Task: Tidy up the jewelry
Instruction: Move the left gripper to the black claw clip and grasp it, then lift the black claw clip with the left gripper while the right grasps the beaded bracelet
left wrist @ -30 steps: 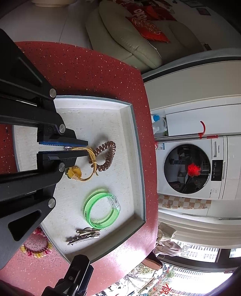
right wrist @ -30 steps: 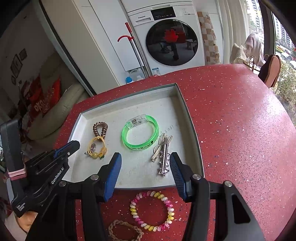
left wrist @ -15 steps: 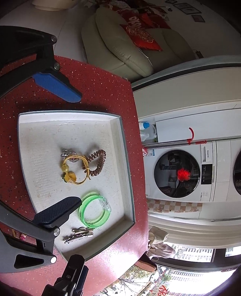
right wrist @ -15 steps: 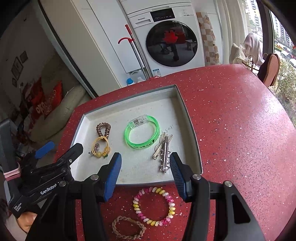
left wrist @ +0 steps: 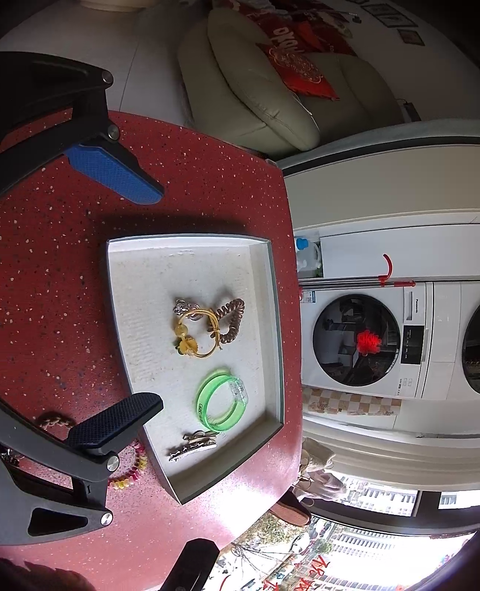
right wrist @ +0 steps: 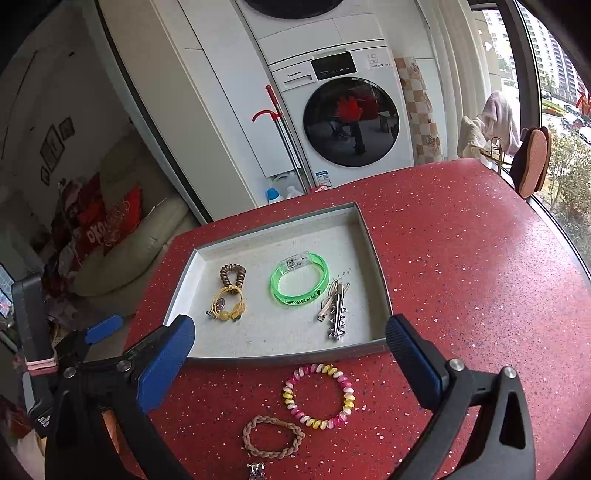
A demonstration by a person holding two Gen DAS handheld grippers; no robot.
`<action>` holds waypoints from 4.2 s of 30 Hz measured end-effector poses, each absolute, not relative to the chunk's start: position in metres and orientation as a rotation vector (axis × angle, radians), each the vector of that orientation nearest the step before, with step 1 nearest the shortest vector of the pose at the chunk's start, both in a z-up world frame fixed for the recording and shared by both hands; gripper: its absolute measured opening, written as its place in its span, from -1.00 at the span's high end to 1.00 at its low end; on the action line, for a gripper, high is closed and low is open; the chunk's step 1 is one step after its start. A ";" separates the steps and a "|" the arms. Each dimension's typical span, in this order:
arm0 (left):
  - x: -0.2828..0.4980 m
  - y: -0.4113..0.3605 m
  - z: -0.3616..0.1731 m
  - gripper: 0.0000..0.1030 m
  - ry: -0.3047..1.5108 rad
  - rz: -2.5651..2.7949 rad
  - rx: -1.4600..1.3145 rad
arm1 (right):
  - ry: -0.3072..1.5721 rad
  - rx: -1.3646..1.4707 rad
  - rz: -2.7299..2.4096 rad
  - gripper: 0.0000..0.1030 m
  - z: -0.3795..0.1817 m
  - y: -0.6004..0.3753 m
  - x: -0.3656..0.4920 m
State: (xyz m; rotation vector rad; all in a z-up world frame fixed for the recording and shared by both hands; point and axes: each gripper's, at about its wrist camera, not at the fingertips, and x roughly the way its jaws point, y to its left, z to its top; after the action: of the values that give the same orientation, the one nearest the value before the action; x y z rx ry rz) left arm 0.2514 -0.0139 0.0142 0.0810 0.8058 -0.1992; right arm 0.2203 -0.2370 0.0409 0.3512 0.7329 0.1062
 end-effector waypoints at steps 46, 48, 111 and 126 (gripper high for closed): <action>0.134 -0.050 -0.034 -1.00 0.959 -0.346 0.104 | 1.003 0.293 -0.023 -1.00 -0.028 -0.273 0.169; 0.132 -0.055 -0.036 -1.00 0.958 -0.346 0.117 | 1.006 0.276 -0.022 -1.00 -0.029 -0.270 0.173; 0.149 -0.013 -0.013 0.16 0.863 -0.381 0.021 | 0.922 0.136 0.002 0.80 -0.001 -0.232 0.175; 0.229 0.005 0.027 0.16 0.762 -0.338 -0.005 | 0.878 0.130 0.056 0.81 0.038 -0.209 0.231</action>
State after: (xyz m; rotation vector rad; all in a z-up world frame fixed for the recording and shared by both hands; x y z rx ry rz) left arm 0.2286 0.0047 0.0271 -0.0054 0.7616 -0.3379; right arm 0.2306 -0.2085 0.0384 0.1301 0.8783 0.0563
